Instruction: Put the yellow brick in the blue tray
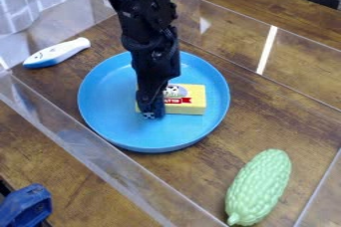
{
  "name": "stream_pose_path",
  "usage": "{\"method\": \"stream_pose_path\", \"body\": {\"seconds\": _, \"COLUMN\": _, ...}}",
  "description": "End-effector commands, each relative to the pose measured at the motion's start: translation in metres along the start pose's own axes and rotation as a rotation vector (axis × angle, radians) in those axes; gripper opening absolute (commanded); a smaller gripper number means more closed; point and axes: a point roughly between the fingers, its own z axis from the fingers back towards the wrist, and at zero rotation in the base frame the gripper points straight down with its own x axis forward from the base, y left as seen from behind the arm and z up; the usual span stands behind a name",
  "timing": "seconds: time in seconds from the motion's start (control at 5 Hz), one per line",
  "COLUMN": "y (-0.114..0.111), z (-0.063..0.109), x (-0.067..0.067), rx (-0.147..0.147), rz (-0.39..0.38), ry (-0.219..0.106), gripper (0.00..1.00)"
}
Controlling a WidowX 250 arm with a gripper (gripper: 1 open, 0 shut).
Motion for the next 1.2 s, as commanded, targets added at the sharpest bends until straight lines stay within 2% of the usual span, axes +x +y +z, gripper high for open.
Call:
{"method": "stream_pose_path", "body": {"seconds": 0.0, "y": 0.017, "z": 0.011, "x": 0.002, "rx": 0.030, "rz": -0.017, "ry": -0.024, "gripper": 0.00}}
{"method": "stream_pose_path", "body": {"seconds": 0.2, "y": 0.023, "z": 0.011, "x": -0.007, "rx": 0.025, "rz": -0.054, "ry": -0.035, "gripper": 0.00}}
{"method": "stream_pose_path", "body": {"seconds": 0.4, "y": 0.030, "z": 0.008, "x": -0.015, "rx": 0.022, "rz": -0.094, "ry": -0.048, "gripper": 1.00}}
{"method": "stream_pose_path", "body": {"seconds": 0.8, "y": 0.009, "z": -0.004, "x": -0.002, "rx": 0.024, "rz": -0.105, "ry": -0.055, "gripper": 1.00}}
{"method": "stream_pose_path", "body": {"seconds": 1.0, "y": 0.008, "z": -0.012, "x": 0.000, "rx": 0.026, "rz": -0.116, "ry": -0.063, "gripper": 1.00}}
